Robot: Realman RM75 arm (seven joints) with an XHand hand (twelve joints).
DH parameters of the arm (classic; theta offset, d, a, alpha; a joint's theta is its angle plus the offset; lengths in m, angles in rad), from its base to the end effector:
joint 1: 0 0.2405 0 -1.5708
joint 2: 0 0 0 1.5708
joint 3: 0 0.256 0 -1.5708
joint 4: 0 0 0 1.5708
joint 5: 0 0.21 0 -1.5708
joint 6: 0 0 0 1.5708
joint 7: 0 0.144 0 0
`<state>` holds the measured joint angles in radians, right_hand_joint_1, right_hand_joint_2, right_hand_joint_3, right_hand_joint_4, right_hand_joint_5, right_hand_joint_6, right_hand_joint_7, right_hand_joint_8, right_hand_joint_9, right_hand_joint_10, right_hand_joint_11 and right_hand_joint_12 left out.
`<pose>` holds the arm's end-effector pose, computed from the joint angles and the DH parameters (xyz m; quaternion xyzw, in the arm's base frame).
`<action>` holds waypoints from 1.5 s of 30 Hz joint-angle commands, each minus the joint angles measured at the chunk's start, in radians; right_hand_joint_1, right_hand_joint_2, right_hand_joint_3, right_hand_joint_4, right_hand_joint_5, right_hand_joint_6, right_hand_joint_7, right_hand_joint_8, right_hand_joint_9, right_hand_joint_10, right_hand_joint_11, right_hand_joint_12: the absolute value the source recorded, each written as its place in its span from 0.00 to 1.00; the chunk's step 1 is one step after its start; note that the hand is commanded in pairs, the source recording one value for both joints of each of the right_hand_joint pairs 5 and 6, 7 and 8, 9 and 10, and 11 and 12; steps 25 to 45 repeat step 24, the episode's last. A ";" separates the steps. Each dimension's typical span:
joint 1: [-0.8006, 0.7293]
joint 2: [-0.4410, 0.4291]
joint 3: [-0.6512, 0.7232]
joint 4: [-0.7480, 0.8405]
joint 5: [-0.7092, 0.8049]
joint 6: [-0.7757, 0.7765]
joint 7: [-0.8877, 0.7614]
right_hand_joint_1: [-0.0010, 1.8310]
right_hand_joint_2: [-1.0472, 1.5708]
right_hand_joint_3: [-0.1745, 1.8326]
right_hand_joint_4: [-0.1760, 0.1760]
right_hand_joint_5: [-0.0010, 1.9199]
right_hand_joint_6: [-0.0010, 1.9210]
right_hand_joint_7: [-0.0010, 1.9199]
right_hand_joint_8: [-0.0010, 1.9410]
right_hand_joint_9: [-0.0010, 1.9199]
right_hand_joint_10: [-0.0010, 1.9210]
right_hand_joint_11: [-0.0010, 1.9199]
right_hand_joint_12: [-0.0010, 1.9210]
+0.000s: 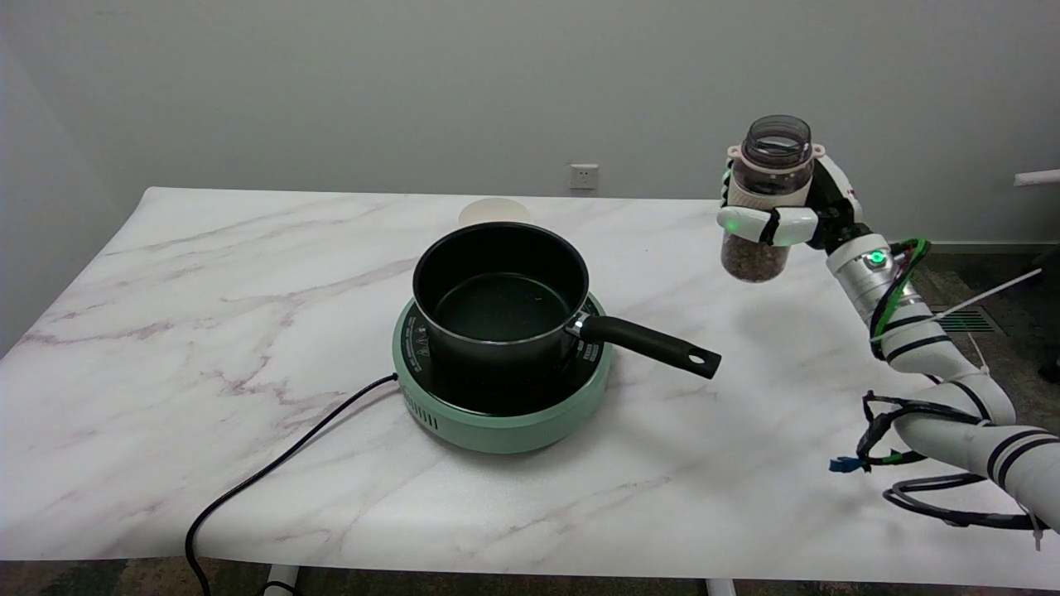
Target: Pick up the bottle.
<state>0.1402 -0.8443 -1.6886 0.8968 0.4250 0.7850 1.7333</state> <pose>-0.2333 -0.3403 0.4964 0.5887 -0.3281 0.5371 0.5073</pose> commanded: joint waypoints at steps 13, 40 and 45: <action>0.152 0.039 -0.028 0.211 -0.257 -0.101 -0.016 0.78 0.93 0.34 0.50 1.00 1.00 1.00 0.99 0.78 0.78 0.67 0.67; 0.198 0.036 -0.133 0.327 -0.258 -0.168 -0.016 0.79 0.92 0.35 0.50 1.00 1.00 1.00 0.99 0.76 0.76 0.67 0.67; 0.198 0.036 -0.133 0.327 -0.258 -0.168 -0.016 0.79 0.92 0.35 0.50 1.00 1.00 1.00 0.99 0.76 0.76 0.67 0.67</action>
